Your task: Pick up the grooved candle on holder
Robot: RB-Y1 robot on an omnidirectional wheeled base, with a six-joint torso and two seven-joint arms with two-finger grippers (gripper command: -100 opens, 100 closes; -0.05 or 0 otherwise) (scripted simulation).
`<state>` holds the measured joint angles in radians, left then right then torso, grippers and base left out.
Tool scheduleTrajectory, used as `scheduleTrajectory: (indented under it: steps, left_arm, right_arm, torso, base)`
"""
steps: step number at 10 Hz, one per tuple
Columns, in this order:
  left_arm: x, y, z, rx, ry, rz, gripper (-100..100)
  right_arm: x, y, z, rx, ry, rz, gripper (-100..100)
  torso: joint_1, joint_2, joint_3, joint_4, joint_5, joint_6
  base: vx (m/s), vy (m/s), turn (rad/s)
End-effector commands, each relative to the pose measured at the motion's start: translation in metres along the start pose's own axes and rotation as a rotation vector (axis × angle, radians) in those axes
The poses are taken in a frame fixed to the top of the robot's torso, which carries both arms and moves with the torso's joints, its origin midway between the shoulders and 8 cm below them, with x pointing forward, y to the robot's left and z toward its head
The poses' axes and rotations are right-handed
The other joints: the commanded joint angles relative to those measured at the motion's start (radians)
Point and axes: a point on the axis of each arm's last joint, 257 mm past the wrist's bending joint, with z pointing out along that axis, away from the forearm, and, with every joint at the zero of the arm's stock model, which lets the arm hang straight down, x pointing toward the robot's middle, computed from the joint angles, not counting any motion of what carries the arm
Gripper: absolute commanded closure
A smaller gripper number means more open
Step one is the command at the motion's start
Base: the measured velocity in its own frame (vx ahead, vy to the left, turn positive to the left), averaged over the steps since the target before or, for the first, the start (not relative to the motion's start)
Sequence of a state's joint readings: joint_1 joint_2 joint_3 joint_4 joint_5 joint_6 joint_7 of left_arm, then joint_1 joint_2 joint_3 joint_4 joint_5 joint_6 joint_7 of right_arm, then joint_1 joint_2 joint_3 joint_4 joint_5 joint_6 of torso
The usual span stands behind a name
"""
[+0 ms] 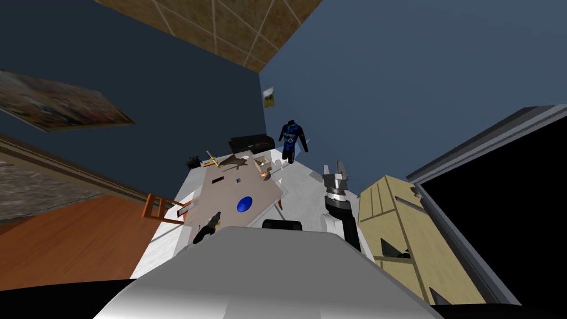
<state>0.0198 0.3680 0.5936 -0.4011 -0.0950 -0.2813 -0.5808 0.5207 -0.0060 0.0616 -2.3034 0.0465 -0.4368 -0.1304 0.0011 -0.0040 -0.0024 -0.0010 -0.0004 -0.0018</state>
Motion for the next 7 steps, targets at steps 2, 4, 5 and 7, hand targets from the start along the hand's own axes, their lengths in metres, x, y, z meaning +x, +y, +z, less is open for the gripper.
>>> scheduleTrajectory:
  steps: [2,4,5,7]
  left_arm:
    - [0.0075,-0.0025,-0.0015,0.020,0.018,0.027,-100]
    - [0.0097,0.0019,-0.0051,0.037,0.026,0.039,-100]
    - [0.0122,0.0004,-0.0052,0.041,0.032,0.048,-100]
    - [0.0122,0.0004,-0.0052,0.041,0.032,0.048,-100]
  right_arm:
    - [0.0000,0.0000,0.0000,0.000,0.000,0.000,0]
    - [0.0000,0.0000,0.0000,0.000,0.000,0.000,0]
    - [0.0001,0.0000,0.0001,0.000,0.000,0.000,0]
    - [0.0001,0.0001,0.0001,0.000,0.000,0.000,0]
  torso:
    - [-0.001,-0.001,-0.001,0.000,0.000,0.001]
    - [-0.002,0.002,0.001,0.000,0.000,0.000]
    - [-0.002,0.001,0.000,0.000,0.000,0.001]
    - [0.000,0.004,0.002,0.001,0.000,0.002]
  base:
    - [0.087,-0.003,0.077]
    - [0.079,-0.014,0.180]
    - [0.059,-0.003,-0.036]
    - [0.007,0.009,-0.006]
